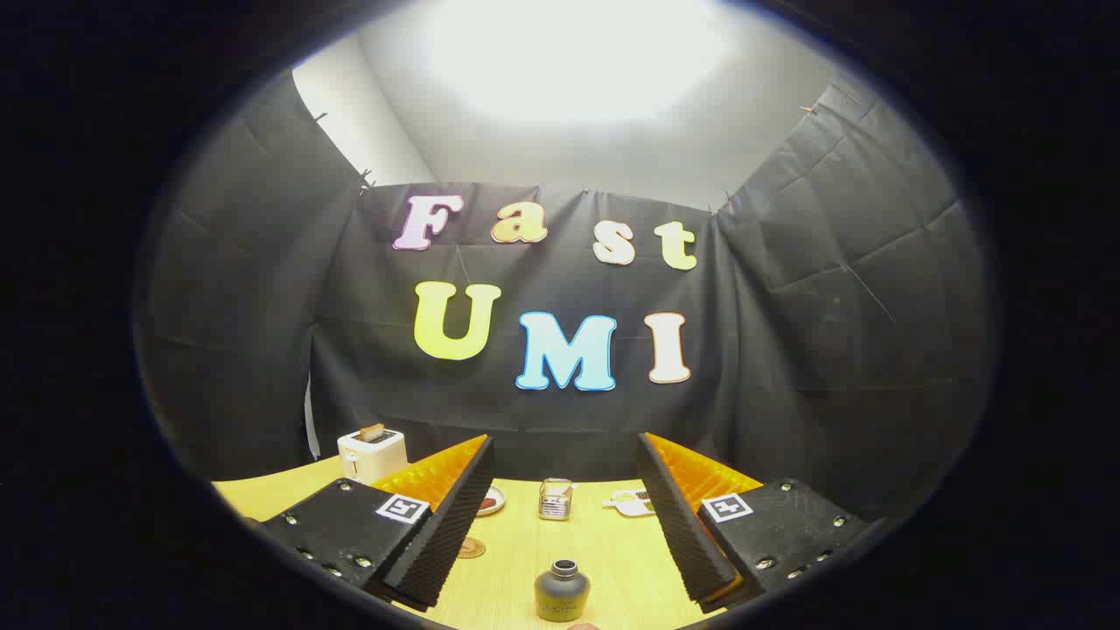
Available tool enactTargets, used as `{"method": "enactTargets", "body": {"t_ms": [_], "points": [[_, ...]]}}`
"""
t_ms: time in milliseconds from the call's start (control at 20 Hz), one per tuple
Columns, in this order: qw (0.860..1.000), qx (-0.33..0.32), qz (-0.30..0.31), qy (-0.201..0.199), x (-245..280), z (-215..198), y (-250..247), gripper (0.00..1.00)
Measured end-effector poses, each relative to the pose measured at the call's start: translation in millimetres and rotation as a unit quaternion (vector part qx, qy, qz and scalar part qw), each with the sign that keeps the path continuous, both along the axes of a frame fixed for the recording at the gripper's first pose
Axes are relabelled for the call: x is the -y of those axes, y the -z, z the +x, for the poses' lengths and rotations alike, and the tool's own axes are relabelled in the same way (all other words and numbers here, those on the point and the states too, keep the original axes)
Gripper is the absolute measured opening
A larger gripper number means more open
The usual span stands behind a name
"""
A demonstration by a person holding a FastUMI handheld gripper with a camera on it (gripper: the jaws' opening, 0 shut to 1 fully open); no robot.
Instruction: Take the bottle from table, then pour the juice into the cup, finally place the bottle on the coaster
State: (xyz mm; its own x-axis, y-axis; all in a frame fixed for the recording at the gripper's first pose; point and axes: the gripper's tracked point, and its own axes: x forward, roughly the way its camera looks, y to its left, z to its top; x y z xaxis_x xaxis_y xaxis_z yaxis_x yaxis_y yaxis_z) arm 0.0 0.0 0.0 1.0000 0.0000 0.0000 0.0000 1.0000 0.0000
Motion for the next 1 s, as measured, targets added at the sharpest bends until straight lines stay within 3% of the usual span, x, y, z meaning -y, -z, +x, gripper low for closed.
{"method": "enactTargets", "body": {"t_ms": [1000], "points": [[0.999, -0.012, 0.042, -0.013, 6.2, 11.3, 30.9, 0.98]]}}
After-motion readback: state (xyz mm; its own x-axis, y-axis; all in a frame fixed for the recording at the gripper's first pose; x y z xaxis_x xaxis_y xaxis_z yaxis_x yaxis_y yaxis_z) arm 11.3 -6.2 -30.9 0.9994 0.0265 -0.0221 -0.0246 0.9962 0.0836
